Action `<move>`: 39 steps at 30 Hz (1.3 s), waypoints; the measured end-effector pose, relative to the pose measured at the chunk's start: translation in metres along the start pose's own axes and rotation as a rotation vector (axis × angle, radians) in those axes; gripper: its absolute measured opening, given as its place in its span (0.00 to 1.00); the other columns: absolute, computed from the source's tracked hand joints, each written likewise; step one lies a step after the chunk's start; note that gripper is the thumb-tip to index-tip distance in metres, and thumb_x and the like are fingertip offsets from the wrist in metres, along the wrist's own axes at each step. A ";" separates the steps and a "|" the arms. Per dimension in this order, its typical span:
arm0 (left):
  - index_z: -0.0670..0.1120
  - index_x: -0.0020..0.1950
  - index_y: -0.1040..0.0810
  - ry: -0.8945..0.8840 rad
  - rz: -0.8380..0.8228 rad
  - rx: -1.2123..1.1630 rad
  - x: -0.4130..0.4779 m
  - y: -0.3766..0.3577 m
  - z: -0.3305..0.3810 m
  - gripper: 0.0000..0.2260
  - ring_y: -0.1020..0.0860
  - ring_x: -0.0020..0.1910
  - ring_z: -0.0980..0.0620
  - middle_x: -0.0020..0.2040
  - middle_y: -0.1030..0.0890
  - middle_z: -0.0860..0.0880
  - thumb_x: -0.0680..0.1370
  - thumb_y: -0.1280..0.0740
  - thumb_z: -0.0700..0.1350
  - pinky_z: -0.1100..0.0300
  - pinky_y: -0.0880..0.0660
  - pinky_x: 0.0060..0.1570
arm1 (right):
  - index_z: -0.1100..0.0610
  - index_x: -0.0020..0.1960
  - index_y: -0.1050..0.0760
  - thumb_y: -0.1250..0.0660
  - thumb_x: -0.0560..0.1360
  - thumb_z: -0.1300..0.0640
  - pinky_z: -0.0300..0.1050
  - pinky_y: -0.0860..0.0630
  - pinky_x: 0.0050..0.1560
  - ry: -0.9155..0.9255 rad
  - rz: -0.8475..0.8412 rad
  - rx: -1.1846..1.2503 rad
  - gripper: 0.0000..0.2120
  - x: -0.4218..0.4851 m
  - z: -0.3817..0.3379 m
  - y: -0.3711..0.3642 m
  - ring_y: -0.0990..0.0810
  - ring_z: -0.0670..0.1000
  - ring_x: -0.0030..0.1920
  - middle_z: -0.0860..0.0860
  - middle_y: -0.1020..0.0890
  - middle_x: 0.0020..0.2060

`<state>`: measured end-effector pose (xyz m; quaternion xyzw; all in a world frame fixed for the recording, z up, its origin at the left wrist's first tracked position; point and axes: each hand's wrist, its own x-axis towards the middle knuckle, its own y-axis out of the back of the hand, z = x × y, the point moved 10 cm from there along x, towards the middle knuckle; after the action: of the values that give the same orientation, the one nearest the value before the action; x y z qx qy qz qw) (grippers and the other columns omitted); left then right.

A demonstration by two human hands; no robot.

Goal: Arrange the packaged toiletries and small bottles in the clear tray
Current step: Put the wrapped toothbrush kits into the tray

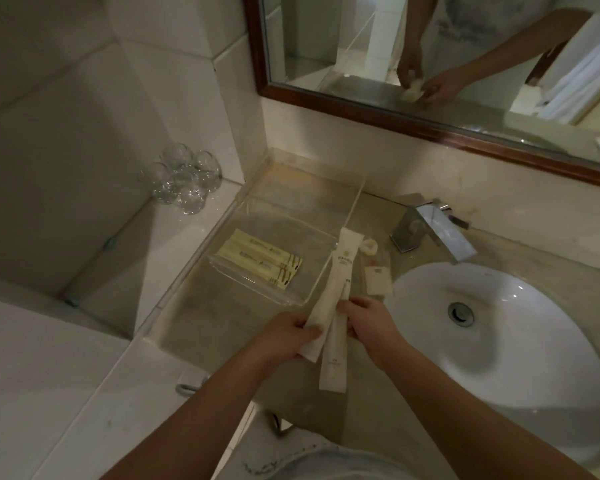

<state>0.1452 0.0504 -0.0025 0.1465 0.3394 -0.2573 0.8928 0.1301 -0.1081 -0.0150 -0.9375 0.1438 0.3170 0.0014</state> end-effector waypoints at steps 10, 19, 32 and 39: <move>0.46 0.48 0.17 -0.042 0.137 -0.203 0.002 0.067 0.003 0.04 0.17 0.46 0.45 0.47 0.15 0.43 0.76 0.32 0.42 0.51 0.20 0.48 | 0.59 0.51 0.21 0.32 0.76 0.57 0.52 0.19 0.50 -0.035 0.011 0.099 0.07 0.010 -0.042 -0.038 0.17 0.56 0.48 0.57 0.16 0.47; 0.41 0.54 0.21 0.078 0.094 -0.521 0.028 0.104 0.001 0.08 0.18 0.46 0.46 0.49 0.16 0.42 0.76 0.34 0.37 0.56 0.20 0.36 | 0.57 0.52 0.19 0.33 0.77 0.55 0.57 0.18 0.51 -0.064 0.029 -0.041 0.08 0.036 -0.061 -0.089 0.15 0.56 0.46 0.56 0.14 0.46; 0.42 0.42 0.24 0.233 0.248 -0.803 0.098 0.105 0.015 0.05 0.22 0.37 0.47 0.40 0.20 0.43 0.72 0.28 0.35 0.58 0.23 0.33 | 0.57 0.54 0.19 0.36 0.73 0.63 0.48 0.21 0.43 0.091 0.176 -0.612 0.12 0.086 -0.126 -0.091 0.19 0.53 0.41 0.54 0.17 0.41; 0.40 0.48 0.22 0.253 0.333 -0.888 0.116 0.083 0.031 0.08 0.21 0.36 0.47 0.44 0.19 0.41 0.71 0.28 0.32 0.54 0.19 0.36 | 0.53 0.48 0.23 0.34 0.73 0.61 0.41 0.26 0.36 0.181 0.235 -0.704 0.06 0.107 -0.161 -0.067 0.20 0.52 0.39 0.52 0.18 0.41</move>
<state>0.2819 0.0632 -0.0522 -0.1660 0.4940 0.0785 0.8498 0.3256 -0.0877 0.0442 -0.8820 0.1320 0.2607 -0.3696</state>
